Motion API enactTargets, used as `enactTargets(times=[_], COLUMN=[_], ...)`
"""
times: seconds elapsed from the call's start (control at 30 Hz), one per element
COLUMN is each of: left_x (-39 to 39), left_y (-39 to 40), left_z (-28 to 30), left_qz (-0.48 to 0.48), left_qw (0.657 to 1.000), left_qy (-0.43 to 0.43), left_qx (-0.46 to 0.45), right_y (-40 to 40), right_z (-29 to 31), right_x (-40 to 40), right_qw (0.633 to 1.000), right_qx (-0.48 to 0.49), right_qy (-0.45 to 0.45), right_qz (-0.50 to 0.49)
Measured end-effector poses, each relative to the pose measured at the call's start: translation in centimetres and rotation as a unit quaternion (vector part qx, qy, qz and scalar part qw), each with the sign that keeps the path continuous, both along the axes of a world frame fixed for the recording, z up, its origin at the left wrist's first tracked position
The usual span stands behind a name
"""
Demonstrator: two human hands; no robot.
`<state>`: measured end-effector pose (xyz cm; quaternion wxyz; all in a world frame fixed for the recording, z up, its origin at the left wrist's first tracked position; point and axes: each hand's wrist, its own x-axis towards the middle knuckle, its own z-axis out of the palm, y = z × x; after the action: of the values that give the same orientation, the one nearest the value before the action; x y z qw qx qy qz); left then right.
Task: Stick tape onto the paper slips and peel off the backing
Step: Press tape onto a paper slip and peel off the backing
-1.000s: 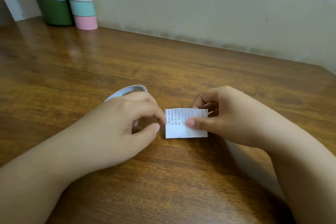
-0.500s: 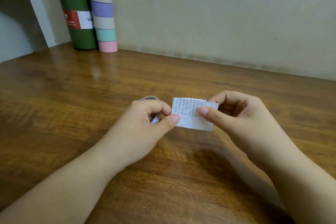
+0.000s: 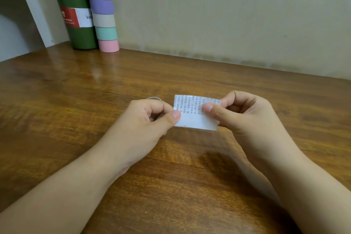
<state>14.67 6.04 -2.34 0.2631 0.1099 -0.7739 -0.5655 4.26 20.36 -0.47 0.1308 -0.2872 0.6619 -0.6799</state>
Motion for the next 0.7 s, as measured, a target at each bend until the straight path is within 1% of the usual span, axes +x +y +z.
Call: enactTargets(times=[0.33, 0.5, 0.7], left_x=[-0.06, -0.13, -0.19], left_y=[0.0, -0.08, -0.23], left_z=[0.04, -0.01, -0.12], left_qz=[0.003, -0.003, -0.007], left_qw=[1.0, 1.0, 1.0], left_qy=[-0.005, 0.0, -0.006], left_qx=[-0.005, 0.013, 0.013], right_y=[0.11, 0.14, 0.11], right_z=[0.02, 0.15, 0.15], right_x=[-0.1, -0.04, 0.04], right_qw=[0.999, 0.999, 0.999], right_qx=[0.021, 0.026, 0.037], right_qy=[0.024, 0.025, 0.029], right_qz=[-0.012, -0.007, -0.014])
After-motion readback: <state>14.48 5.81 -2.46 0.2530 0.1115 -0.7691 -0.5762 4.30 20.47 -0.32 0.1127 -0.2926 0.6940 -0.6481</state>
